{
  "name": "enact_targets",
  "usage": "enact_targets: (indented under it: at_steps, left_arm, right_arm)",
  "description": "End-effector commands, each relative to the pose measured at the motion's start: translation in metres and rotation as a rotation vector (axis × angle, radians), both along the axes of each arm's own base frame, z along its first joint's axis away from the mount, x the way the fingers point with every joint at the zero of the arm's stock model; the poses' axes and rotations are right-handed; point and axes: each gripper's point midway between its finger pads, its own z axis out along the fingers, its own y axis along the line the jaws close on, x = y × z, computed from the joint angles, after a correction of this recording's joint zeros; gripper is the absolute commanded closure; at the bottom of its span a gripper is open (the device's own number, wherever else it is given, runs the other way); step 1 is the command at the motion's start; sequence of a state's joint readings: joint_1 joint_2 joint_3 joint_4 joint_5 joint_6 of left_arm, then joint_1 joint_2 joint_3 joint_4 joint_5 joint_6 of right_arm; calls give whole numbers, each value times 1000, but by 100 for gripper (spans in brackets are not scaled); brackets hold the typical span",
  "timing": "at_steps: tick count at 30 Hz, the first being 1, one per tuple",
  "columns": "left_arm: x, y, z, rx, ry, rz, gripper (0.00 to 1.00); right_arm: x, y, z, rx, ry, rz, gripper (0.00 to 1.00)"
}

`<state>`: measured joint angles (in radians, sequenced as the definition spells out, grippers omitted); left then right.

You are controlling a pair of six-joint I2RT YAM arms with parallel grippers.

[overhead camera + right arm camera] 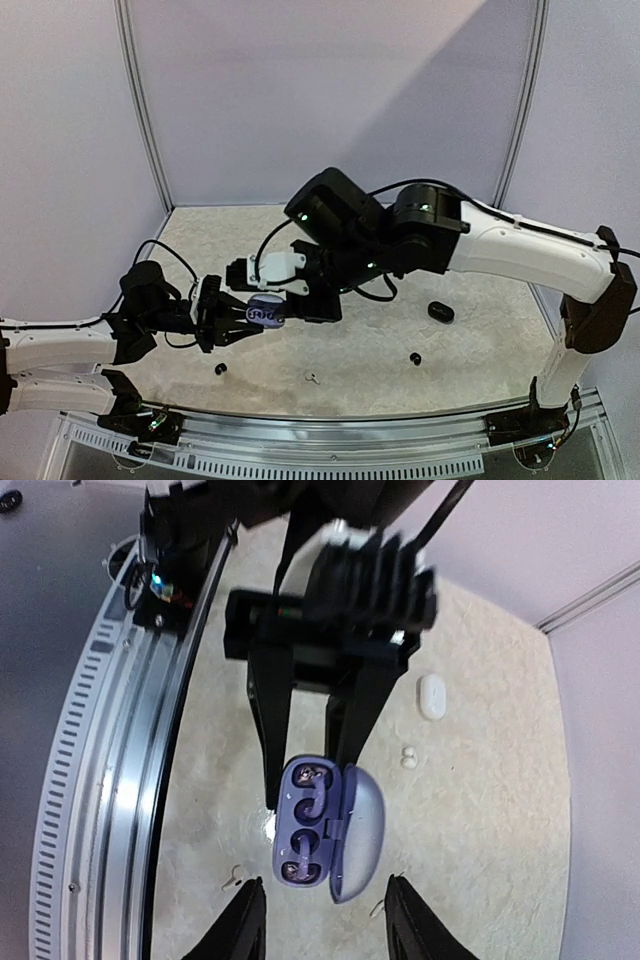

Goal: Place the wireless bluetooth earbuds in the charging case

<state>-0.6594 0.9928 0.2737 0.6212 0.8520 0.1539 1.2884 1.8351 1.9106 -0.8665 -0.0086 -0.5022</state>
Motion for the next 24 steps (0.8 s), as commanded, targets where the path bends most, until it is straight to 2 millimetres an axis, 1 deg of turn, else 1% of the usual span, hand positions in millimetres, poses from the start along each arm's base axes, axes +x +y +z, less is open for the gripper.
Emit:
enact_targets:
  at_steps: [1, 2, 3, 4, 5, 6, 7, 8, 9, 11, 12, 15, 17, 19, 21, 22, 23, 24]
  left_arm:
    - [-10, -3, 6, -18, -20, -42, 100]
    - [-10, -2, 5, -17, -20, -40, 100]
    - [-10, -2, 6, -18, -21, -41, 100]
    - [-10, -2, 5, -17, -20, -40, 100]
    - [-10, -2, 5, -18, -24, -41, 100]
    - [-10, -3, 6, -18, -27, -42, 100]
    - [-10, -3, 6, -19, -32, -41, 100]
    - [-10, -2, 6, -18, -41, -38, 100]
    - [-9, -2, 6, -19, -50, -31, 100]
    - [-7, -2, 6, -17, -81, -16, 100]
    - [-6, -1, 5, -15, -94, -9, 100]
    - [-3, -1, 5, -13, -123, 8, 100]
    - [-1, 0, 4, -12, -123, 23, 100]
    - [2, 0, 4, -10, -108, 47, 100]
    - [5, 1, 2, -7, -94, 65, 100]
    - [5, 1, 1, -5, -88, 70, 100]
    - [6, 2, 0, -3, -81, 74, 100]
    - [6, 2, -1, -1, -76, 76, 100]
  right_arm:
    - [-15, -1, 58, 205, 24, 54, 58]
    - [-17, -1, 67, 243, 26, 65, 57]
    - [-17, 0, 69, 266, 28, 64, 56]
    - [-12, 1, 74, 298, 14, 47, 55]
    - [-1, 2, 78, 326, -5, 0, 56]
    - [14, 4, 78, 348, -11, -76, 61]
    - [35, 4, 76, 347, -37, -167, 66]
    - [49, 4, 74, 344, -46, -244, 69]
    - [63, 6, 60, 306, -64, -308, 70]
    - [80, 8, 48, 257, -95, -384, 73]
    - [83, 9, 38, 221, -99, -395, 74]
    - [81, 18, 10, 132, -73, -369, 78]
    - [64, 27, -6, 100, -6, -291, 80]
    - [44, 30, -19, 71, 31, -209, 80]
    - [23, 29, -19, 71, 50, -126, 80]
    - [18, 28, -19, 76, 50, -107, 80]
    - [10, 26, -12, 102, 70, -76, 80]
    - [7, 24, -10, 116, 82, -67, 80]
